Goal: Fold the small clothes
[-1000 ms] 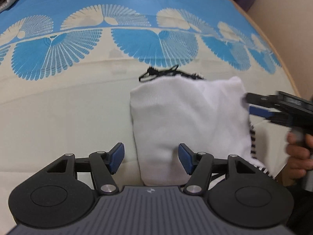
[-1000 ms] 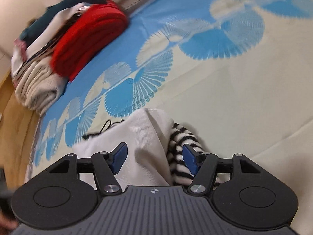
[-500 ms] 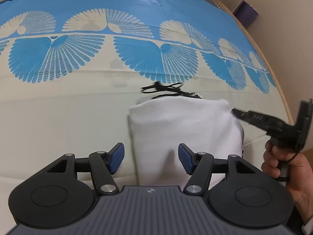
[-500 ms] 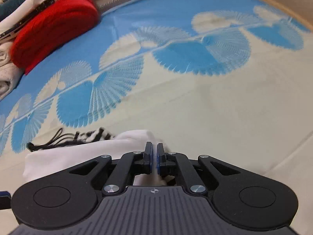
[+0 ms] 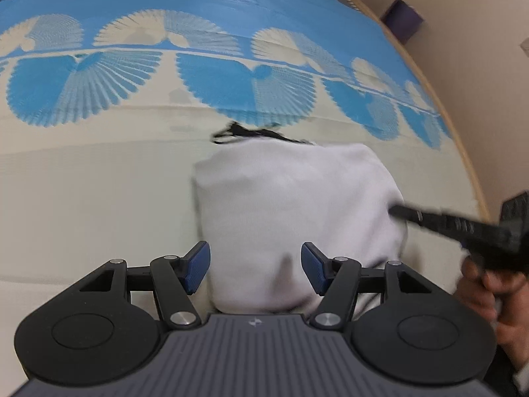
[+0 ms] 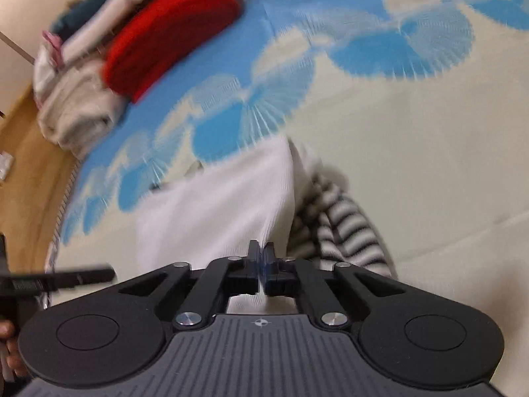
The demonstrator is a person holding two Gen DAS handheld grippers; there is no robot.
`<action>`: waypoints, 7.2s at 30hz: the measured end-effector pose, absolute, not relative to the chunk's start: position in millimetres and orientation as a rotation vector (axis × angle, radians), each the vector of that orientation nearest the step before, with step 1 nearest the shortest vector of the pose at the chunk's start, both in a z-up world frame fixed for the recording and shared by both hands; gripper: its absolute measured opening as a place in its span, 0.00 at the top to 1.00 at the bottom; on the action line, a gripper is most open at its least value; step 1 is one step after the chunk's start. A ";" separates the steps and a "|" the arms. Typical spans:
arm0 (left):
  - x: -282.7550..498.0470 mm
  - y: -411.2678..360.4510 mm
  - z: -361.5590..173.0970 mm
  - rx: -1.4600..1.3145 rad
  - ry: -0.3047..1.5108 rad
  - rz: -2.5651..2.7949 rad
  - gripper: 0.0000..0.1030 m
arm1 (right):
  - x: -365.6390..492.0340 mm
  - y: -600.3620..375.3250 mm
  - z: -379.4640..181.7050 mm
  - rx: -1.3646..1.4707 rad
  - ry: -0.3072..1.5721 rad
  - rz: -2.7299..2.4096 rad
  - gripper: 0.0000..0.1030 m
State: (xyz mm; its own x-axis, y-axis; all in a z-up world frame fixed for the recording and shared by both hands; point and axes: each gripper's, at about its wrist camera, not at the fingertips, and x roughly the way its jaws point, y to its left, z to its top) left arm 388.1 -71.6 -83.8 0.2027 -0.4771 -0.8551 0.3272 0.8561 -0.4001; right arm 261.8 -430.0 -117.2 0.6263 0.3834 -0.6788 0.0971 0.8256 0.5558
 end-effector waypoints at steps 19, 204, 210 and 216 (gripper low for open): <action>329.8 -91.8 -98.6 0.114 1.295 -0.742 0.29 | 217.3 -388.6 -106.6 0.320 1.065 0.259 0.65; 209.5 -57.8 -52.7 -0.008 0.868 -0.177 0.09 | 123.2 -247.5 -69.9 0.042 0.684 -0.061 0.01; 209.5 -57.9 -52.8 -0.008 0.869 -0.177 0.09 | 123.4 -247.5 -69.8 0.043 0.685 -0.061 0.01; 209.5 -57.9 -52.8 -0.009 0.869 -0.177 0.09 | 122.9 -246.5 -70.7 0.046 0.687 -0.063 0.01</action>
